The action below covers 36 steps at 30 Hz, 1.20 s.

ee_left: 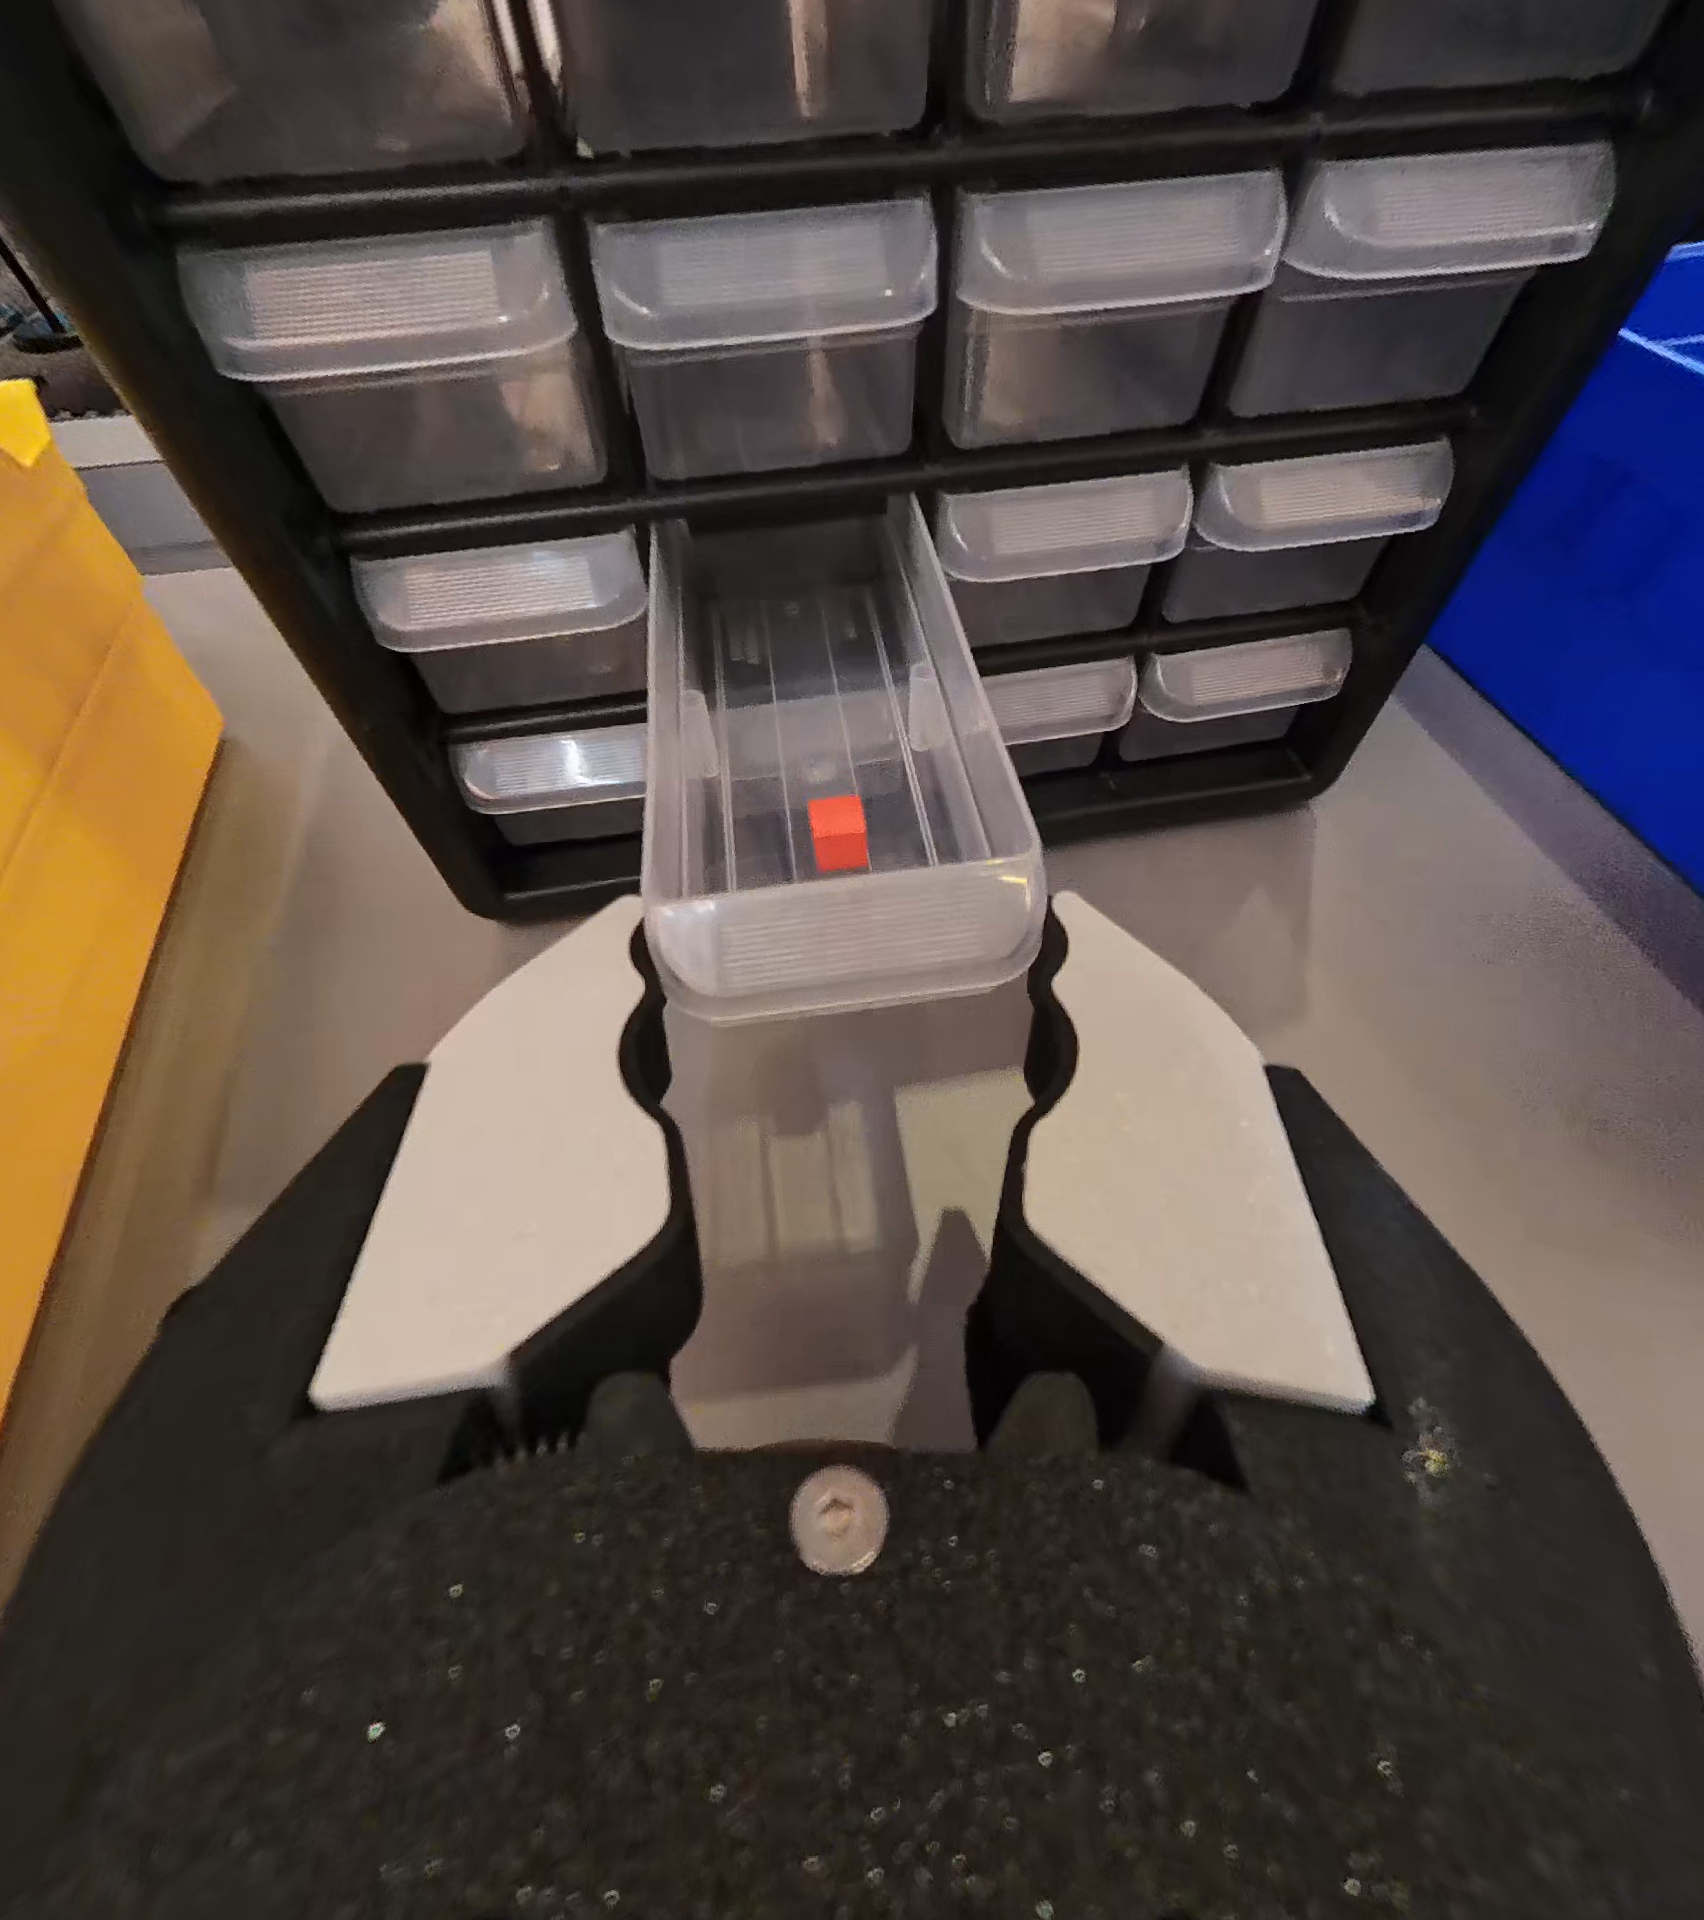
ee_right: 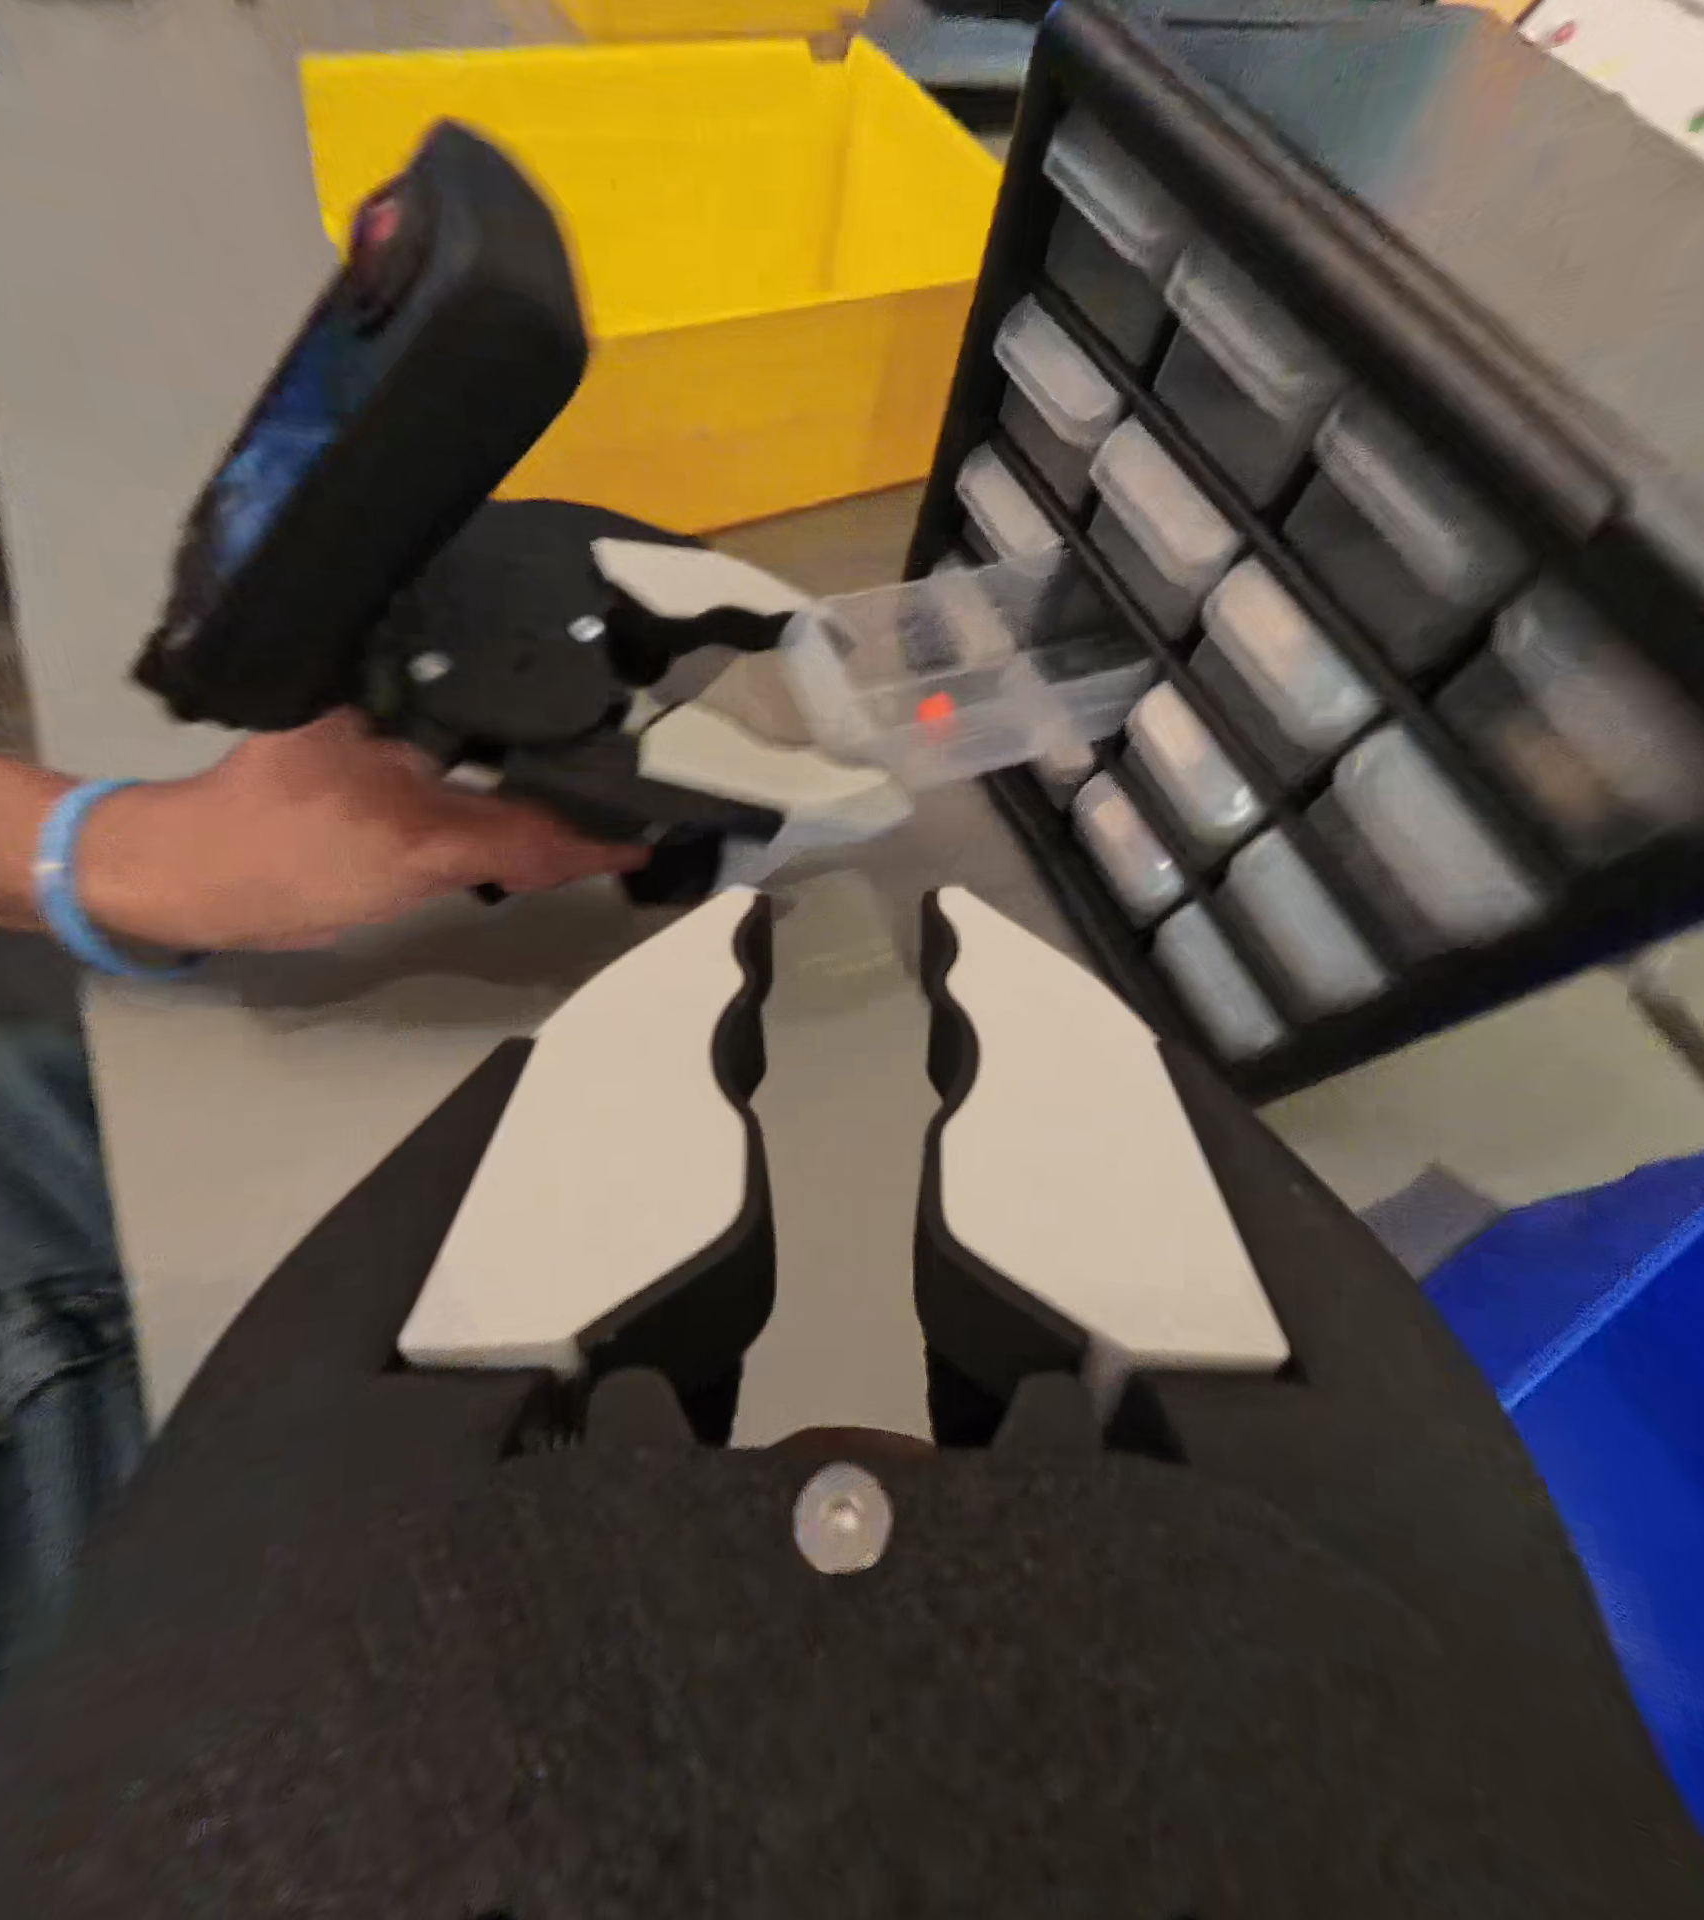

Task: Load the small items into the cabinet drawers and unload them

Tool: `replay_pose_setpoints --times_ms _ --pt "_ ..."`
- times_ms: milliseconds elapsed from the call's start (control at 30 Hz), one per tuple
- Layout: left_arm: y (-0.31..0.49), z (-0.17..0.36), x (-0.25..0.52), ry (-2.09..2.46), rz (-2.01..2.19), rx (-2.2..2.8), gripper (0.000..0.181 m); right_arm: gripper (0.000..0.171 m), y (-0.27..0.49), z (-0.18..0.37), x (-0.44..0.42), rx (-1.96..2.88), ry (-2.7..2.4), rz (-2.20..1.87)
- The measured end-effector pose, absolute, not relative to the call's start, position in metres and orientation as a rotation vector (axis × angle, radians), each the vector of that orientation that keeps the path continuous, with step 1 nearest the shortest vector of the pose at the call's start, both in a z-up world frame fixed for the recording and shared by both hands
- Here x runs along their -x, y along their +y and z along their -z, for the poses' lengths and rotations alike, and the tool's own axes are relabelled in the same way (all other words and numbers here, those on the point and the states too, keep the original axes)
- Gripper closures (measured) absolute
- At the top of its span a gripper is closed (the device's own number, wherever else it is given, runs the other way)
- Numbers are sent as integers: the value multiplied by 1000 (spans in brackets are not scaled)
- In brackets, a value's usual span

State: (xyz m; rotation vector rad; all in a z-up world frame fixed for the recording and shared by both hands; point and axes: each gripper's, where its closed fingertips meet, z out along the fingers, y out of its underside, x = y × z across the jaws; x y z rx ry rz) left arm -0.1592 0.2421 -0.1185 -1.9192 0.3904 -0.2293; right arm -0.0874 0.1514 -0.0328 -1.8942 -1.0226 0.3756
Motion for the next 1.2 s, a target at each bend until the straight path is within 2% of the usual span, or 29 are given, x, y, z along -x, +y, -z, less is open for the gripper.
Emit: replay_pose_setpoints --times_ms 33,200,333,600,833,900,1000,1200 --pt "240 118 159 389 229 1916 114 150 169 30 95 1907 -1065 -346" --pt "236 119 160 385 231 1906 114 144 228 68 134 2216 -1352 -359" --pt "234 121 162 389 242 1906 114 146 246 83 165 2230 -1553 -295" --pt "234 124 164 403 242 1906 114 147 253 109 165 2365 -1914 48" --pt "234 124 164 407 242 1911 114 145 253 123 165 2467 -2021 135" --pt "233 124 164 408 241 1910 114 147 254 125 163 2467 -2044 183" --pt "233 124 164 409 239 1909 114 161 253 128 163 2477 -2057 178" --pt "234 126 164 415 234 1913 114 161 255 118 161 2441 -2020 121"
